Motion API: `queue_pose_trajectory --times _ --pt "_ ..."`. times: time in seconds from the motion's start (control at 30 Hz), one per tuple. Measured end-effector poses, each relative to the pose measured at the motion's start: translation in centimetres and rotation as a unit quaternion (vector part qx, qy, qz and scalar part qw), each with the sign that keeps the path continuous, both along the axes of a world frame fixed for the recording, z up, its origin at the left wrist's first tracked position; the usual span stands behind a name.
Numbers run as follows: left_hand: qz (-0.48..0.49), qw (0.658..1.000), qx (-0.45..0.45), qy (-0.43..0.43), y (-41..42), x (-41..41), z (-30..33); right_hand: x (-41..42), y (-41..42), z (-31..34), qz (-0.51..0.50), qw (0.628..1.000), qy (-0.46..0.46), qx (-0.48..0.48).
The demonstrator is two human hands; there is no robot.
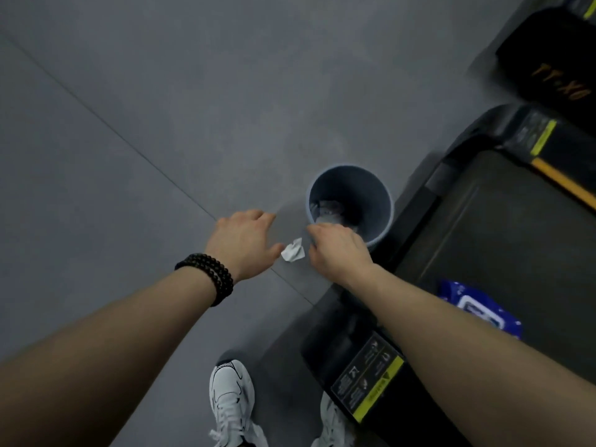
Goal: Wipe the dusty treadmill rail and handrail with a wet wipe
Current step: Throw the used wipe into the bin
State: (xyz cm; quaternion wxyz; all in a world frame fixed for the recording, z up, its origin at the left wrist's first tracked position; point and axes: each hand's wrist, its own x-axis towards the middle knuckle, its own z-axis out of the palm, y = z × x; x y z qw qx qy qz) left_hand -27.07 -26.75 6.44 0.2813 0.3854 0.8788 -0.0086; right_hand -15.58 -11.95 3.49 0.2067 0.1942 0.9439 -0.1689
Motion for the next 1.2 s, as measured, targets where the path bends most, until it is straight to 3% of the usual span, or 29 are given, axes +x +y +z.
queue_pose_trajectory --times 0.33,0.57,0.67,1.0,1.2 --pt "0.006 0.999 -0.042 -0.007 -2.5 -1.5 -20.8 -1.9 -2.4 -24.2 0.022 0.998 -0.065 -0.002" --pt "0.004 0.999 -0.046 -0.01 -3.1 -2.6 -28.6 -3.2 -1.7 -33.9 0.0 0.993 -0.114 0.0" --pt "-0.004 0.999 -0.043 -0.016 -2.9 -2.5 -29.9 -3.3 -1.9 -35.7 -0.007 0.997 -0.068 0.029" --pt "-0.014 0.998 -0.051 -0.024 -2.5 -3.4 -29.8 -4.1 -1.9 -35.3 -0.095 0.992 -0.057 -0.068" --pt "-0.016 0.998 -0.054 -0.02 -1.7 -3.3 -25.9 -4.4 -3.4 -29.3 -0.021 0.999 -0.021 -0.035"
